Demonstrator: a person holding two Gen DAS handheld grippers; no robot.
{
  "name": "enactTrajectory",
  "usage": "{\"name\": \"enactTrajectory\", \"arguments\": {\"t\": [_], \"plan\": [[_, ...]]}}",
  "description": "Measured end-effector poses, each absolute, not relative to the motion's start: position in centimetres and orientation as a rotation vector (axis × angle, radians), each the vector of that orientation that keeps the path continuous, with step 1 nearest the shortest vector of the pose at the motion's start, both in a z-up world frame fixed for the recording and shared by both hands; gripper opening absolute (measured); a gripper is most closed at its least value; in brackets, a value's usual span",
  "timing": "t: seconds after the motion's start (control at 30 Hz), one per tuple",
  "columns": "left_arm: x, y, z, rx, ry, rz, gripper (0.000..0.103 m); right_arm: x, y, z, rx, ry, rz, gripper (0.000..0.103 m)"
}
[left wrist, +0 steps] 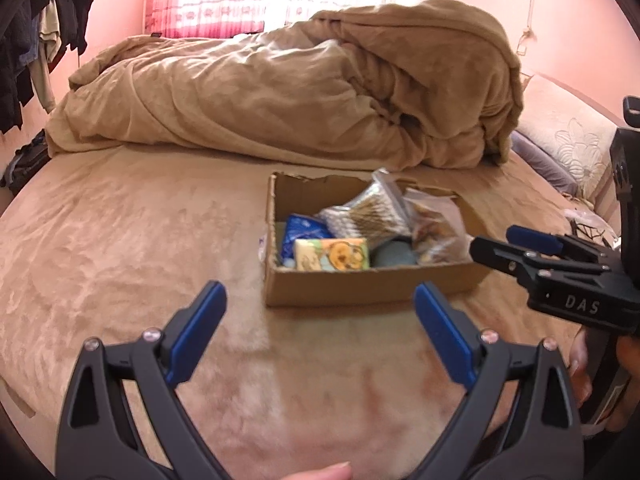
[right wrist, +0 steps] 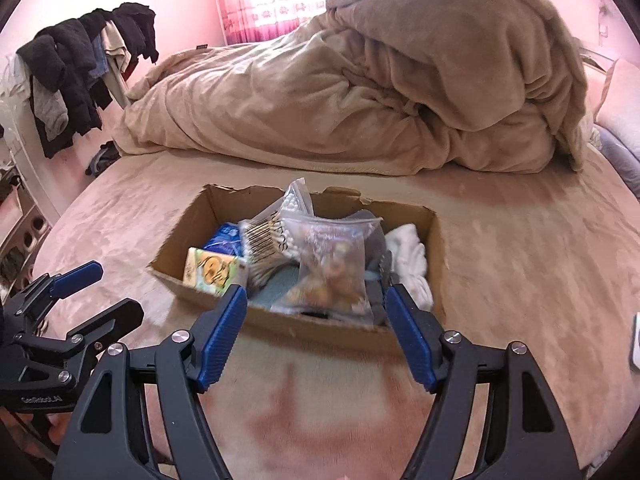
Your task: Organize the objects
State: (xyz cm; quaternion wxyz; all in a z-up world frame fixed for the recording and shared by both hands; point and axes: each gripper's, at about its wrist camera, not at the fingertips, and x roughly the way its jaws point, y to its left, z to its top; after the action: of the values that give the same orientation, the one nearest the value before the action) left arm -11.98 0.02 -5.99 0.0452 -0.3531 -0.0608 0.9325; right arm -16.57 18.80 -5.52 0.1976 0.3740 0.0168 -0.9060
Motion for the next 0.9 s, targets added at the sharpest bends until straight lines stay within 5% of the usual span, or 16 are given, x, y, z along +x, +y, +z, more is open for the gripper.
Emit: {"name": "enactTrajectory", "arguments": {"t": [0.9], "plan": [[0.8,3.5,-4.1,-1.072,-0.200,2.844,0.096,-2.0,22.3,-1.9,0.946,0.079,-2.560,0.075]]}}
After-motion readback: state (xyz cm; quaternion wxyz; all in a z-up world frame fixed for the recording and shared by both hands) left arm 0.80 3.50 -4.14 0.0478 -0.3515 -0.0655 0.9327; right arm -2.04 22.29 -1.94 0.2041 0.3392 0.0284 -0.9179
